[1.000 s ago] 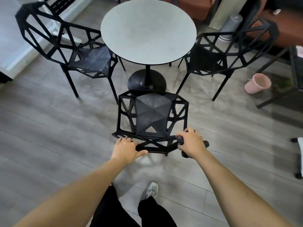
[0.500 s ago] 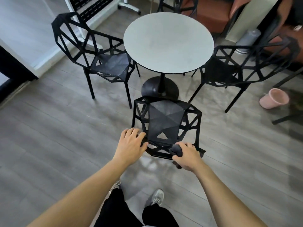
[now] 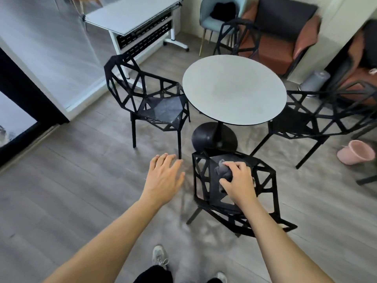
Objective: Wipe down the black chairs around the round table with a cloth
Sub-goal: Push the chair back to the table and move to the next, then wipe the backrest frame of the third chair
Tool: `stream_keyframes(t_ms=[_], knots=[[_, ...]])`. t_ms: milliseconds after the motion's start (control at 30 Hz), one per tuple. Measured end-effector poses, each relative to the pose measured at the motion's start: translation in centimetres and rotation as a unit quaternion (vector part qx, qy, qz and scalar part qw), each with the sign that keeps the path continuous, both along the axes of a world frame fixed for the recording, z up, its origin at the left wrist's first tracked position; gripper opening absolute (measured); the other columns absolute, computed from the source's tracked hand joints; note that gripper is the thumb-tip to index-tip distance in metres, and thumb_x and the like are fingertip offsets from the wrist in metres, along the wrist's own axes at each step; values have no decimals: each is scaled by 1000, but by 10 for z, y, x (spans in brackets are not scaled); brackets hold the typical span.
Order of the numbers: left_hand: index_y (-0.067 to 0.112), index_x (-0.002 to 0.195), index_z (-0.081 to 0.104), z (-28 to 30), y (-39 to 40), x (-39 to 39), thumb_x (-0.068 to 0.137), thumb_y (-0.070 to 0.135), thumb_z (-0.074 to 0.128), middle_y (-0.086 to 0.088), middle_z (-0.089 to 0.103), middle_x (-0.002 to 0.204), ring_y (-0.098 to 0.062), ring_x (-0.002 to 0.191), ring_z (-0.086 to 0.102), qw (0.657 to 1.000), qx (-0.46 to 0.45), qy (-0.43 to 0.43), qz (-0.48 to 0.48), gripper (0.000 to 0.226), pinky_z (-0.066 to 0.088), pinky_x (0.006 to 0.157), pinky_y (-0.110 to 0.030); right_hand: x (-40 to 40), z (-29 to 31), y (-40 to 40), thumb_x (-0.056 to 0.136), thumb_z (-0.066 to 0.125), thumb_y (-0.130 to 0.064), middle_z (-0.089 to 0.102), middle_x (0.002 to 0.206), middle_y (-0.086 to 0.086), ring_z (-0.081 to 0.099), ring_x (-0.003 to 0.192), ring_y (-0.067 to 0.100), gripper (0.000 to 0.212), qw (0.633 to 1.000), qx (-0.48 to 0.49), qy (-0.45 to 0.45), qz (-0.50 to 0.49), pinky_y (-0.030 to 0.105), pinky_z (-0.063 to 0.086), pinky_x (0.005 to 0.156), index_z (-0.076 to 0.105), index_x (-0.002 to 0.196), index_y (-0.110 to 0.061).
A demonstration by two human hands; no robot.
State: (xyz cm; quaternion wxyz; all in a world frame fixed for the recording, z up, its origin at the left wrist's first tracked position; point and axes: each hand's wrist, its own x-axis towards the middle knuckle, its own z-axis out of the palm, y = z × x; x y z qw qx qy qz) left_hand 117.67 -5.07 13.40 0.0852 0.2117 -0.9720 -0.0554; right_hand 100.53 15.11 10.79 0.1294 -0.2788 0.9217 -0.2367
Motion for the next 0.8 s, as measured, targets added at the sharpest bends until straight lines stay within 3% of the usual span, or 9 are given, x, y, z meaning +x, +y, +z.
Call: stream_keyframes(t_ms=[433,800], knots=[[23,116,64,25,-158,21,91,46,41,-6,60,131,-29,124,53,996,6,62,71,41,39,105,-49,5,37,-199,75,75,-22,48,124,-1,43,114,24,57,991,-105,44,71,43,44,100,60,130,-28],[24,119,63,28,-295,-47,91,47,43,-4,61,129,-28,123,53,992,2,31,125,41,37,107,-45,-81,35,-365,74,76,-22,48,121,-2,44,116,24,58,982,-146,44,112,43,43,101,60,129,-29]])
